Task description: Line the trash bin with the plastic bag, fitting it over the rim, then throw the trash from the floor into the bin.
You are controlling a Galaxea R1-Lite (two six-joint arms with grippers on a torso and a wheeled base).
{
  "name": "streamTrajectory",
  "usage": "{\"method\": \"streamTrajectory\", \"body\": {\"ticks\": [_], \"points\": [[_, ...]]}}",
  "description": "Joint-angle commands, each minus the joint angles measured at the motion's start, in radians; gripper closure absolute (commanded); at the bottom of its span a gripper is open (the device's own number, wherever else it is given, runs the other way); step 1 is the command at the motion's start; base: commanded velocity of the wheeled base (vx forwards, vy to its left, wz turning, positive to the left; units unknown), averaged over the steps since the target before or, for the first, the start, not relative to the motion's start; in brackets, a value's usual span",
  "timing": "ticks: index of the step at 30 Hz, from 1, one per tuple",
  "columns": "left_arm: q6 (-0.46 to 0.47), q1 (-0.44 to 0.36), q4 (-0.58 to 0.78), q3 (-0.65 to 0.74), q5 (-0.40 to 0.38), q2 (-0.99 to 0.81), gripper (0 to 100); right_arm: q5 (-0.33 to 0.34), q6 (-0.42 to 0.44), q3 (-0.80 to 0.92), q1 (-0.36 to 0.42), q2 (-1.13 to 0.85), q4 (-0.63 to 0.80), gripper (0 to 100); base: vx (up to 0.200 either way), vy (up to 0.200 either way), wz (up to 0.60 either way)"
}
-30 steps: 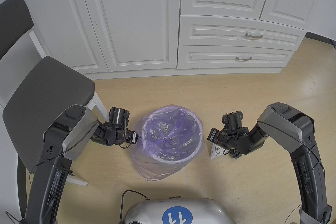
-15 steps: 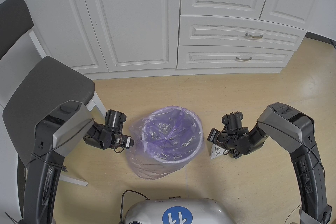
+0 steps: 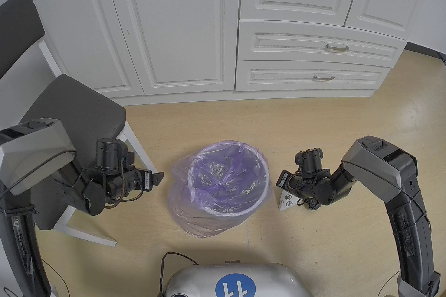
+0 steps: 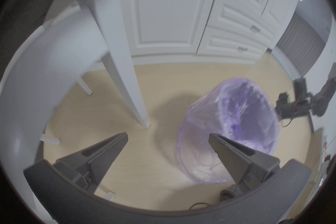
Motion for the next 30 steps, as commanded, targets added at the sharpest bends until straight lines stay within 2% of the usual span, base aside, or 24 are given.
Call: {"method": "streamTrajectory", "body": {"ticks": [1,2,7,17,23,30], "points": [[-0.051,0.024,-0.083,0.101,-0.06,-0.07,0,-0.009,0.002,0.0,-0.001,-0.002,0.0,100,0.0,0.0,0.0],[-0.079,0.021,-0.117,0.075,-0.078,-0.02,0,-0.009,0.002,0.0,-0.001,-0.002,0.0,100,0.0,0.0,0.0],[-0.08,0.015,-0.12,0.026,-0.124,0.062,0,-0.009,0.002,0.0,-0.001,-0.002,0.0,100,0.0,0.0,0.0],[-0.077,0.007,-0.099,-0.175,-0.123,0.236,0,-0.009,0.002,0.0,-0.001,-0.002,0.0,100,0.0,0.0,0.0],[-0.079,0.009,0.009,-0.341,-0.124,0.319,0,-0.009,0.002,0.0,-0.001,-0.002,0.0,100,0.0,0.0,0.0],[-0.065,0.013,0.105,-0.416,-0.155,0.367,0,-0.009,0.002,0.0,-0.001,-0.002,0.0,100,0.0,0.0,0.0]]}}
